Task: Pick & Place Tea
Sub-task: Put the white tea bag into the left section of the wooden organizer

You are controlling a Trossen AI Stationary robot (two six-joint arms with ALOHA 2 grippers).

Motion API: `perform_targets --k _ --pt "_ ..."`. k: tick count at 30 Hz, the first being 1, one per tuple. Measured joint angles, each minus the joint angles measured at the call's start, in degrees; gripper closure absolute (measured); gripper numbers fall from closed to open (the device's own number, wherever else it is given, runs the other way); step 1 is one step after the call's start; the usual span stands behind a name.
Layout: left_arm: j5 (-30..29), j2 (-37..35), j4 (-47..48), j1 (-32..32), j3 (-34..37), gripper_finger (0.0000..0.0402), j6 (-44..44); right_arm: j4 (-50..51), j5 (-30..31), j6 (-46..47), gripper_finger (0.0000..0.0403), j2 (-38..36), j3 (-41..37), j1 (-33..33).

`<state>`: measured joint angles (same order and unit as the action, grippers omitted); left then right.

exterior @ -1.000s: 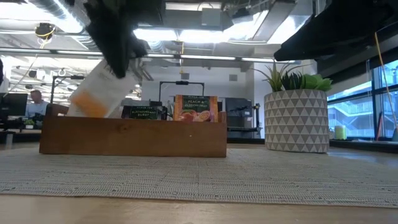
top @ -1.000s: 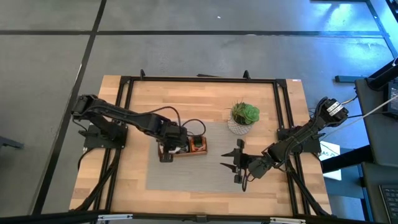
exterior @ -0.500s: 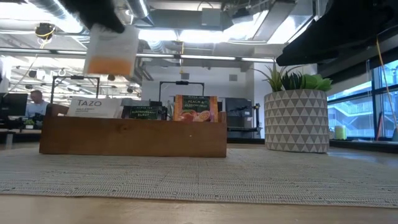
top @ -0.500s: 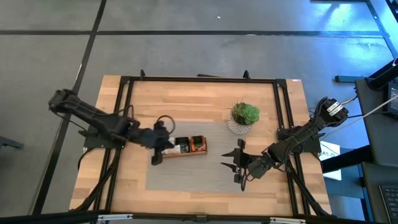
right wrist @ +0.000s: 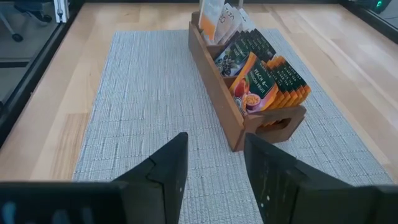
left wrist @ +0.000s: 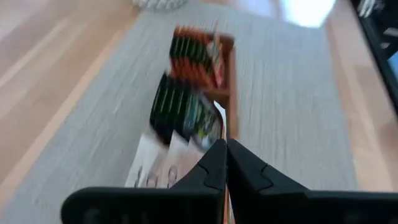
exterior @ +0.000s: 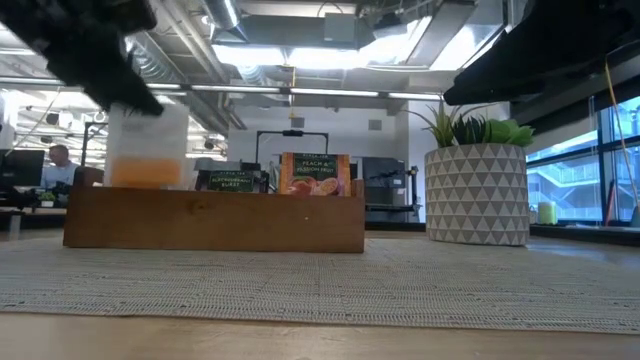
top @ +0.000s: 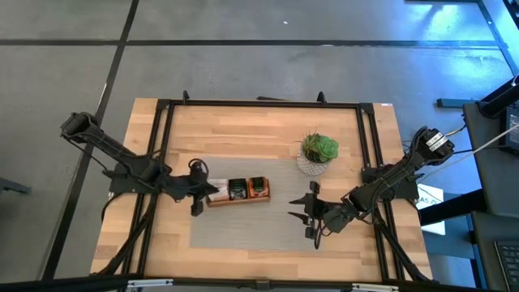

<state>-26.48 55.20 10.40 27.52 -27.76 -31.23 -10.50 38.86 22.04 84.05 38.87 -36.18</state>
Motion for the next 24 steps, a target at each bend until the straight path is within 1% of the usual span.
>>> perform_targets --k 6,11,20,24 --pt "-0.8 0.0 0.0 0.2 2.3 0.0399 -2.0 0.0 0.0 0.0 0.0244 0.0 0.0 0.0" --pt "2.2 0.6 -0.1 0.2 2.3 0.0399 -0.6 0.0 0.1 0.0 0.0244 0.0 0.0 0.0" --pt "5.5 7.0 -2.4 -1.6 2.3 0.0399 0.5 0.0 0.1 -0.2 0.0244 0.0 0.0 0.0" --pt "5.8 9.3 -2.7 -1.8 2.3 0.0399 0.5 0.0 0.1 -0.2 0.0244 0.0 0.0 0.0"
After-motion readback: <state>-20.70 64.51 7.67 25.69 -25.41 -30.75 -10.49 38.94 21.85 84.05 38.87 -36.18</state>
